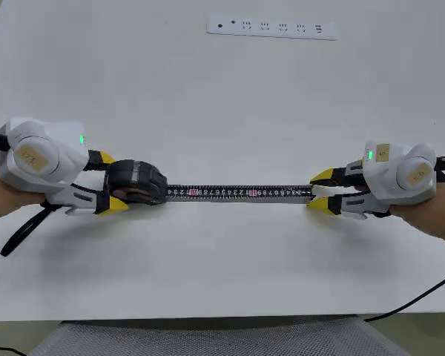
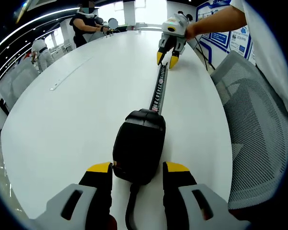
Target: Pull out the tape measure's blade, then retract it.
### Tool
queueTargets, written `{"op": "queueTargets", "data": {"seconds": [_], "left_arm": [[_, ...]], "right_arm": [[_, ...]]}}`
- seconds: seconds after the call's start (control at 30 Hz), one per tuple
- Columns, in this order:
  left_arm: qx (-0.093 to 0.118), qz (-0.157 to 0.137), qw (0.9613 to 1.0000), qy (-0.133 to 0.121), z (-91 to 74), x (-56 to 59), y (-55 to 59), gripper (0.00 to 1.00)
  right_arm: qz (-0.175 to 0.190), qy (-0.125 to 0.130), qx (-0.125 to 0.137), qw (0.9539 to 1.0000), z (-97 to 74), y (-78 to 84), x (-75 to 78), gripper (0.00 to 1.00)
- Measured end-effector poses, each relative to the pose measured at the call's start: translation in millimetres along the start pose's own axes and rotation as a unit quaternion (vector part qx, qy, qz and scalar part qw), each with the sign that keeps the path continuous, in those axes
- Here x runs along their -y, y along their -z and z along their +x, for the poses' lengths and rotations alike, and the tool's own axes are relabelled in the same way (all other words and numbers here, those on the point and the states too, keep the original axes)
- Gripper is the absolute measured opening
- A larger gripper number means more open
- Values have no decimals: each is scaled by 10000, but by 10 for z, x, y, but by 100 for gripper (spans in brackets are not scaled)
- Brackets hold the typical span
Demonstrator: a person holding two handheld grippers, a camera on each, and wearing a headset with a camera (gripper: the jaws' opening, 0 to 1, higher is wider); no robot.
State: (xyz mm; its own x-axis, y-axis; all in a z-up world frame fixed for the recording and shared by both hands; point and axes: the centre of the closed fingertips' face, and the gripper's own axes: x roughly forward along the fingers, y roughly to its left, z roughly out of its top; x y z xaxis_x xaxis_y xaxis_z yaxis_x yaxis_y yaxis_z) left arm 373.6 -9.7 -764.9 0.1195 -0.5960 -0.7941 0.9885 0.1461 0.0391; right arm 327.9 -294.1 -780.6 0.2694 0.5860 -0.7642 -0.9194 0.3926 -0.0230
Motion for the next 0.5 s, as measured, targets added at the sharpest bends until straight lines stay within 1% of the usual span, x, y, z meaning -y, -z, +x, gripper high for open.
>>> {"op": "queueTargets", "data": {"seconds": [0.07,0.13,0.2,0.23,0.27,0.3,0.33,0.4,0.43,0.5], "left_arm": [[56,-60,10000,-18,-11,-4,-2,39],[104,-232,9997,-71,-25,-11,10,42],[194,-350,9991,-149,-54,-19,10,44],[244,-419,9987,-181,-68,-20,6,44],[343,-585,9975,-223,-91,-13,-3,45],[370,-639,9969,-258,-108,-12,1,45],[401,-682,9963,-348,-141,-9,5,46],[466,-809,9949,-394,-174,16,3,47],[521,-894,9935,-474,-200,18,3,48],[547,-965,9922,-576,-238,29,23,49]], "right_arm": [[45,10,29,10000,-3,-17,-7,21],[128,77,61,9999,-12,-34,-5,24],[384,114,181,9990,-36,-75,-19,25],[414,138,214,9988,-45,-84,-15,26],[479,220,235,9983,-57,-90,-8,28],[606,229,267,9975,-61,-102,-23,31],[690,265,292,9968,-69,-112,-27,33],[764,337,294,9961,-86,-113,-24,38],[814,377,322,9954,-105,-126,-30,40],[883,452,358,9944,-129,-136,-31,45]]}}
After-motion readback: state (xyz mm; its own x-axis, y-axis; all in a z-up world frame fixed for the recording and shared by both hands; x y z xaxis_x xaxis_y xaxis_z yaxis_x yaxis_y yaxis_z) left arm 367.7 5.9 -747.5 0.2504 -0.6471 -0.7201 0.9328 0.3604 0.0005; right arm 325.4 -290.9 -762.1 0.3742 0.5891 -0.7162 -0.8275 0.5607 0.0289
